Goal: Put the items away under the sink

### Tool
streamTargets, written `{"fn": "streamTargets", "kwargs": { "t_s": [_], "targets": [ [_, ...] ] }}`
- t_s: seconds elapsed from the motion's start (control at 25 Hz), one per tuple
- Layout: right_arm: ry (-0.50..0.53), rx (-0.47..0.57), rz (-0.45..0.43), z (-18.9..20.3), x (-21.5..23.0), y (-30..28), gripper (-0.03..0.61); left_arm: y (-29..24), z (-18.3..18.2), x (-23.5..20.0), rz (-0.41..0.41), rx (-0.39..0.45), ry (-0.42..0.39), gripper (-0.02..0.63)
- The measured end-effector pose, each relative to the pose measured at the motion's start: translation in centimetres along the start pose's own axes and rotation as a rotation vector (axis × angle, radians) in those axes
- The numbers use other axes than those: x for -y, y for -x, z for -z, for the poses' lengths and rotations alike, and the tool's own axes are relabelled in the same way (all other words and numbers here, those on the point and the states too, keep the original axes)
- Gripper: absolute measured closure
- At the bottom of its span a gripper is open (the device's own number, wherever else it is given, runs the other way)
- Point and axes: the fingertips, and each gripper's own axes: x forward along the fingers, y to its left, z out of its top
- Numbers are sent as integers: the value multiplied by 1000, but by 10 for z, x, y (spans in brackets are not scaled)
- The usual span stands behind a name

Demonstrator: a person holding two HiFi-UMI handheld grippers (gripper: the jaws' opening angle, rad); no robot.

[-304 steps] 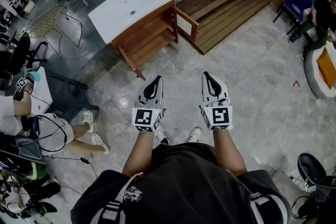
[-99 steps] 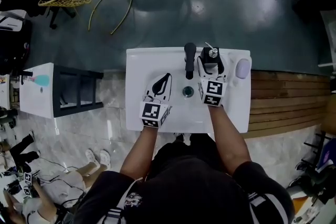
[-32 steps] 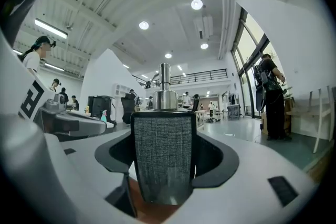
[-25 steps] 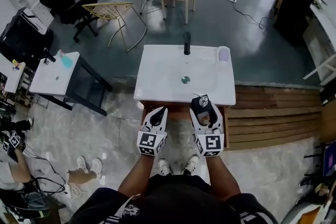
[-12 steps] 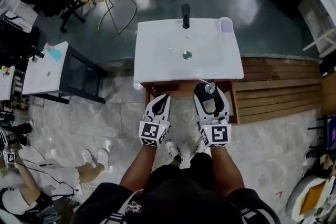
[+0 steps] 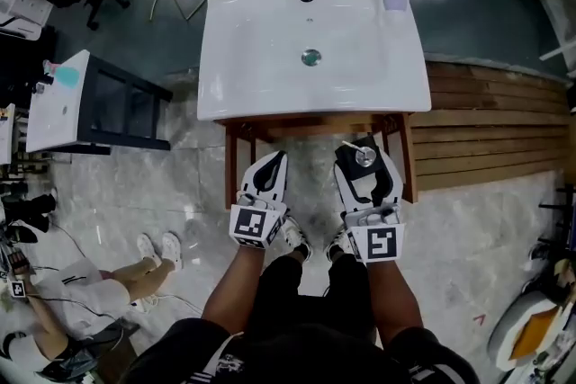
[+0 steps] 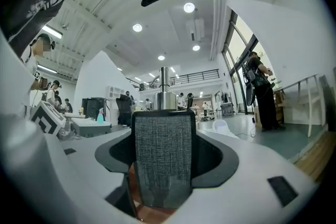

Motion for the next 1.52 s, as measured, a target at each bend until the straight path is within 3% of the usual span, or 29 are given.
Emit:
{"fn": "streamTargets", "kwargs": {
  "t_s": [0.28,0.56,0.8,0.96,1.16,1.52],
  "targets": [
    [12,20,6,107,25,-13,255,-52,112,-6,-43,-8,14,607],
    [42,61,37,231,53,-39,255,-117,211,-21,-37,67,-15,607],
    [53,85,90,320,76,-56,255,-149,276,-36,-57,140,-52,607],
    [57,118,107,356,88,-62,255,-167,302,-41,-83,170,-84,607],
    [41,132,129,377,100,-65,255,-177,320,-42,-123,141,-81,607],
    [68,92,148,387,118,-86,255,-180,315,-46,-161,114,-71,607]
  ]
}}
